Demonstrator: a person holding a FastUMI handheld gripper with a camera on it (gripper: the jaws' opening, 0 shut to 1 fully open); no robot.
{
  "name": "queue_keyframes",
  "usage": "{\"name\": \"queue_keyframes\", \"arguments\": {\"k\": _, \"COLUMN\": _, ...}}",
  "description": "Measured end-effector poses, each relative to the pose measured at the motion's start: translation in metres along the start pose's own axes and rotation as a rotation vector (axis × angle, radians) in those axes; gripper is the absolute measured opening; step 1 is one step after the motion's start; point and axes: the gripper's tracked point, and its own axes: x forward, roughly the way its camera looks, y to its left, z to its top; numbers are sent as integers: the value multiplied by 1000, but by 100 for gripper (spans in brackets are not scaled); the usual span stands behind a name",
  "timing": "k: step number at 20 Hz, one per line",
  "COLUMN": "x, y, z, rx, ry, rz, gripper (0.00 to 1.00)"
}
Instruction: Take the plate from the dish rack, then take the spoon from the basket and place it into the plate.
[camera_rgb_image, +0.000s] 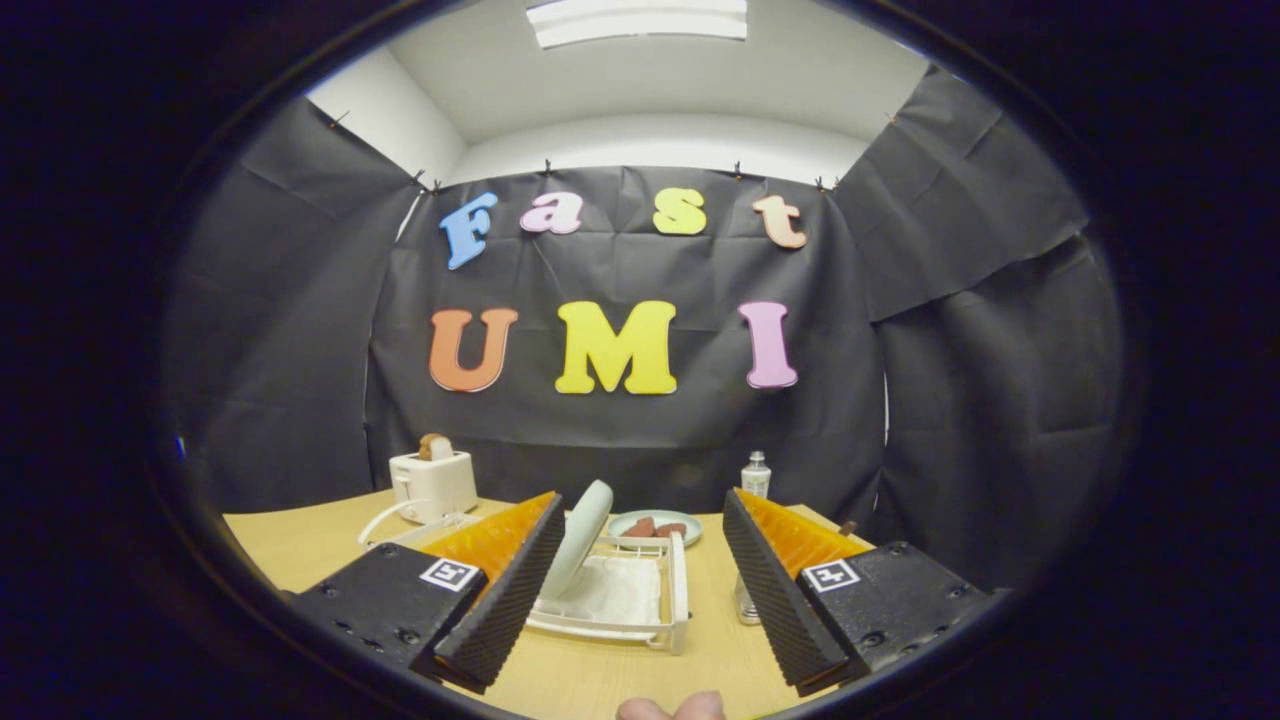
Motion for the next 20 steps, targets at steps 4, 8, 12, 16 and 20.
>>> {"name": "queue_keyframes", "arguments": {"k": 4, "x": 32, "y": 2, "z": 33, "rx": -22, "ry": 91, "rz": 44, "gripper": 100}}
{"name": "queue_keyframes", "arguments": {"k": 8, "x": 76, "y": 5, "z": 58, "rx": -110, "ry": 195, "rz": 57, "gripper": 100}}
{"name": "queue_keyframes", "arguments": {"k": 12, "x": 113, "y": 21, "z": 70, "rx": -185, "ry": 357, "rz": 115, "gripper": 100}}
{"name": "queue_keyframes", "arguments": {"k": 16, "x": 146, "y": 37, "z": 57, "rx": -184, "ry": 571, "rz": 147, "gripper": 100}}
{"name": "queue_keyframes", "arguments": {"k": 20, "x": 175, "y": 34, "z": 31, "rx": -201, "ry": 746, "rz": 97, "gripper": 100}}
